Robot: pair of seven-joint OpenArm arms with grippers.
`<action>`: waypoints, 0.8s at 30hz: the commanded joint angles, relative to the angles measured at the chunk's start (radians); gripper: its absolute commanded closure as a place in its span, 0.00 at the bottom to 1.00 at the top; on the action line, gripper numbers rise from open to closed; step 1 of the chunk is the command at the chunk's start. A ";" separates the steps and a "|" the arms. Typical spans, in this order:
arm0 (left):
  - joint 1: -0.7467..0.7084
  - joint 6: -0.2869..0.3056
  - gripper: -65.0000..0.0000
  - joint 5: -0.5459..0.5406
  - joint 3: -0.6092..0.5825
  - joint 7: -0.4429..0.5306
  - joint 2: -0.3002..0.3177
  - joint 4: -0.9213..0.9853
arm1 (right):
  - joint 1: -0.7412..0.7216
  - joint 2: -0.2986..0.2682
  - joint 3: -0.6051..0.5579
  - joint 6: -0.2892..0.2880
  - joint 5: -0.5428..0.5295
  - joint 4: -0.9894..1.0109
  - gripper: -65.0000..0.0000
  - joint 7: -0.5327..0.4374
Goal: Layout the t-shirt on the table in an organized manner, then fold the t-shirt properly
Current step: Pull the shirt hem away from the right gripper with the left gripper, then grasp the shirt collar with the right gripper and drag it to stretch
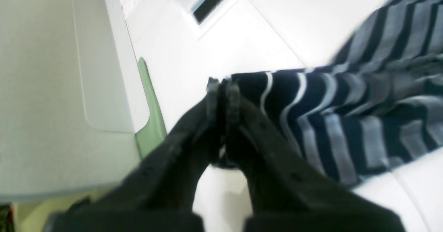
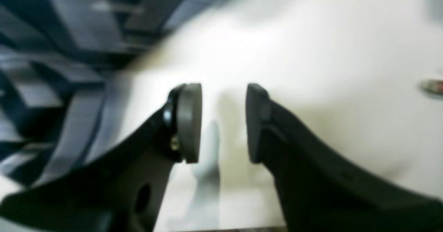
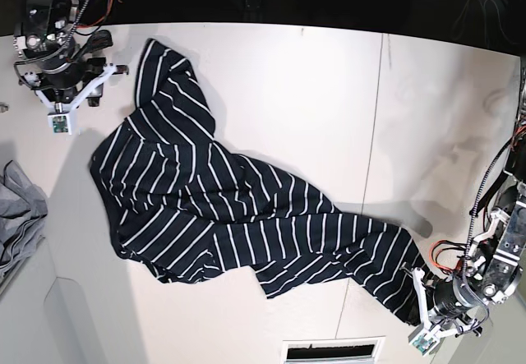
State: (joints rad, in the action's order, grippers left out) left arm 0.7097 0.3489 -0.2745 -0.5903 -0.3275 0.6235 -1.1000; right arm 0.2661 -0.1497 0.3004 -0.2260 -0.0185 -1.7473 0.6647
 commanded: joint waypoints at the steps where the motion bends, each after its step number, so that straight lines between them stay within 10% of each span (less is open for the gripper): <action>1: 0.035 0.007 1.00 -0.017 0.009 0.006 0.031 -0.036 | -0.008 -0.007 0.009 0.002 -0.031 -0.016 0.69 -0.016; 24: -0.001 0.040 1.00 -0.156 0.009 -0.122 0.086 -0.098 | -0.357 0.003 0.020 -0.008 -0.170 0.272 0.56 -0.132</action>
State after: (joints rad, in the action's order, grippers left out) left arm 0.6739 0.3973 -0.4286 -0.5922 -0.4629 0.6952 -1.1847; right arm -0.0784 -0.1360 0.3168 -0.2306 -0.1871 -1.4555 0.5522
